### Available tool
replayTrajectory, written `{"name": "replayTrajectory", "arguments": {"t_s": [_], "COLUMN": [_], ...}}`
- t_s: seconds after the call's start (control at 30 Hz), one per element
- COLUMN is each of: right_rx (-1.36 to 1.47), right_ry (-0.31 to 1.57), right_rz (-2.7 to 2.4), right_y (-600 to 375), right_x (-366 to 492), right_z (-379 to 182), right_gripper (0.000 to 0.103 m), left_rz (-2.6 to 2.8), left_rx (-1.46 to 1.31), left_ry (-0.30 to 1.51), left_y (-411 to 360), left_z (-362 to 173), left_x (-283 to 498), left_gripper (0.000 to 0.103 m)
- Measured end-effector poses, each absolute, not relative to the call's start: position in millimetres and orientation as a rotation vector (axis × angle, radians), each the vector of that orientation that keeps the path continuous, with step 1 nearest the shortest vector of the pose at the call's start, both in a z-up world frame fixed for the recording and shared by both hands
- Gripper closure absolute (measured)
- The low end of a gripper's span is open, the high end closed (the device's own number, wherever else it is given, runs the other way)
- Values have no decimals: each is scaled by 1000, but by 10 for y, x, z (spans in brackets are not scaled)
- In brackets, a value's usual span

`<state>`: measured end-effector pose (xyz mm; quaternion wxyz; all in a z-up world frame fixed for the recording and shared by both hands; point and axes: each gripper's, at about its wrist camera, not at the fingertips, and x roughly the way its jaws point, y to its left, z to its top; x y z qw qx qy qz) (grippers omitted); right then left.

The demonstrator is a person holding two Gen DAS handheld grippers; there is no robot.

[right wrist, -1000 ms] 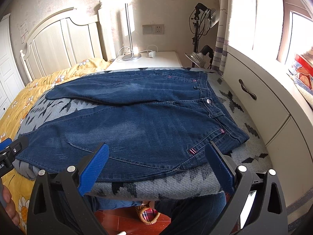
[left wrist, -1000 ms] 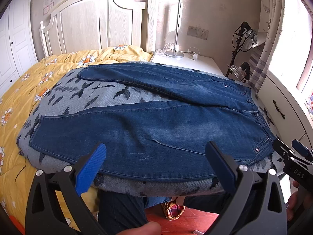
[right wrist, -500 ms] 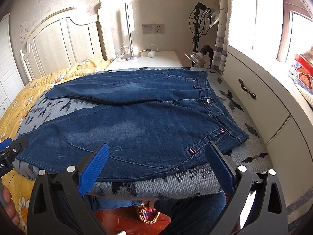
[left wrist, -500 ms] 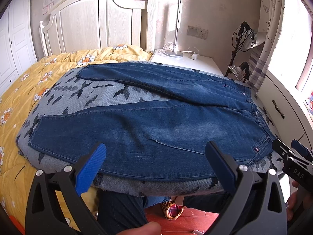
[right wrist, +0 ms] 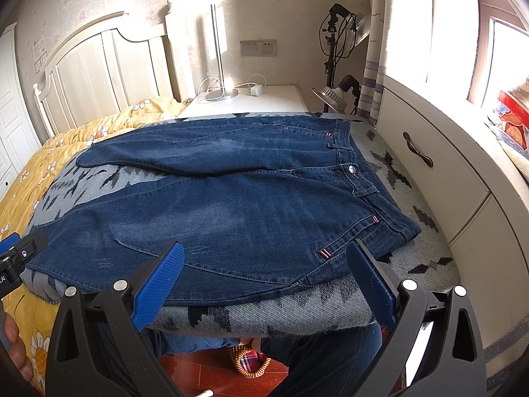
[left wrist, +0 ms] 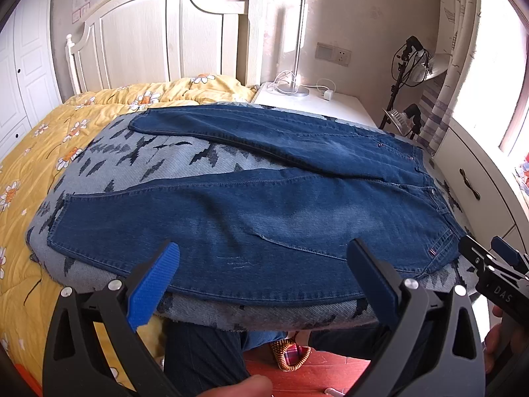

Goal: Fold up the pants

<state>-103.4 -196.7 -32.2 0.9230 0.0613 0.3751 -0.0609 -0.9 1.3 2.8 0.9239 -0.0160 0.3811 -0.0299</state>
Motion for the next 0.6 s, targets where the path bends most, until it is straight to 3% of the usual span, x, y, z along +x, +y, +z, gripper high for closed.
{"name": "replayTrajectory", "arguments": {"t_s": [0.37, 0.6], "right_rx": [153, 200], "right_ry": [815, 856], "right_rz": [-105, -33], "right_y": [-2089, -2940], "right_x": [-946, 36], "right_z": [-531, -577], "right_gripper": [8, 8], "left_rz": [-50, -46], "left_rx": [-23, -25], "left_ry": [830, 873], "left_y": [-92, -104], "left_z": [-191, -364], "left_x": [130, 586], "left_gripper": [2, 2]}}
